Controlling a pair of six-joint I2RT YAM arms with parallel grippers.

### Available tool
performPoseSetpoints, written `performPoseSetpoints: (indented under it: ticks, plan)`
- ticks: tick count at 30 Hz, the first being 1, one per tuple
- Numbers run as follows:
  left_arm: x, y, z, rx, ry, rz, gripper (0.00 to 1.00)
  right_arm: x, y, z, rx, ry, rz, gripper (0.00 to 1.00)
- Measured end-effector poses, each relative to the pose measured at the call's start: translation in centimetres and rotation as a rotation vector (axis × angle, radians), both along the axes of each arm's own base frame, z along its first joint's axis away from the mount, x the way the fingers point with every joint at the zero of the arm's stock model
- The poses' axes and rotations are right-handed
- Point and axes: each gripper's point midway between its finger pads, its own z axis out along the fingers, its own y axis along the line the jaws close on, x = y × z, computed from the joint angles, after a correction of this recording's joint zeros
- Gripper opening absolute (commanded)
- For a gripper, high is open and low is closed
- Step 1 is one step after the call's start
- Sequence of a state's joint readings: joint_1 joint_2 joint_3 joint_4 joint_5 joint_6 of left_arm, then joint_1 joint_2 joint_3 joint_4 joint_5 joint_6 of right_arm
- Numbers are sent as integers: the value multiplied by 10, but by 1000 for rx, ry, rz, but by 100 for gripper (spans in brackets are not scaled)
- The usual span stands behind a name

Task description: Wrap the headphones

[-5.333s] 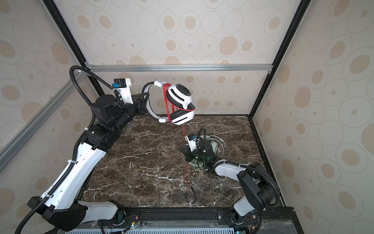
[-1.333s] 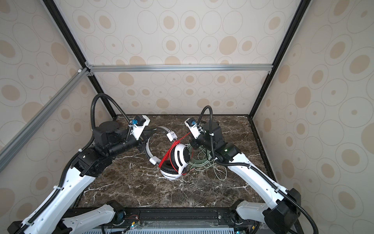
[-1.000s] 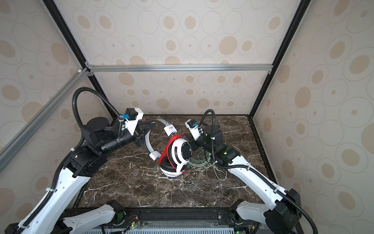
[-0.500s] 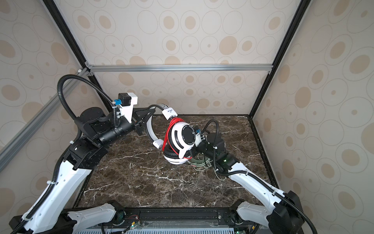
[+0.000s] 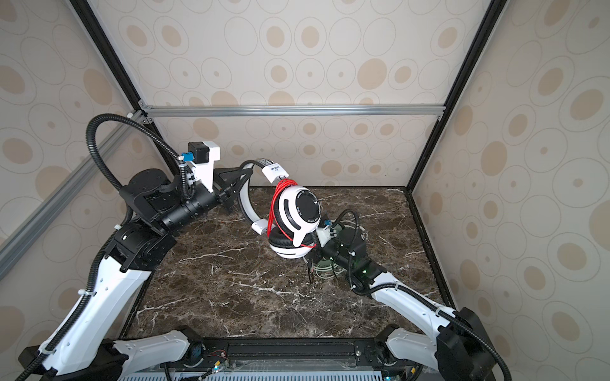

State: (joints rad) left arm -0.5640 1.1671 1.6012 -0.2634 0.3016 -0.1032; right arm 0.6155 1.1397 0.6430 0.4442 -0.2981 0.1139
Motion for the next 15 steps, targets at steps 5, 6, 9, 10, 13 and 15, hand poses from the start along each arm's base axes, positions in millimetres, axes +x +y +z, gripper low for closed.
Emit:
performPoseSetpoints:
  ticks: [5, 6, 9, 10, 13, 15]
  plan:
    - [4, 1, 0, -4, 8, 16, 0, -6, 0, -15, 24, 42, 18, 53]
    - [4, 1, 0, -5, 8, 19, 0, -8, 1, -17, 31, 49, 22, 53]
    - [5, 2, 0, -5, 8, 25, 0, -11, 1, -23, 42, 65, 35, 53]
    - [6, 2, -1, -5, 10, 26, 0, -12, 1, -24, 46, 69, 37, 53]
    - [7, 2, -1, -4, 12, 33, 0, -14, 0, -31, 52, 82, 38, 53]
    - [9, 2, -1, -4, 15, 39, 0, -15, 0, -38, 52, 97, 40, 53]
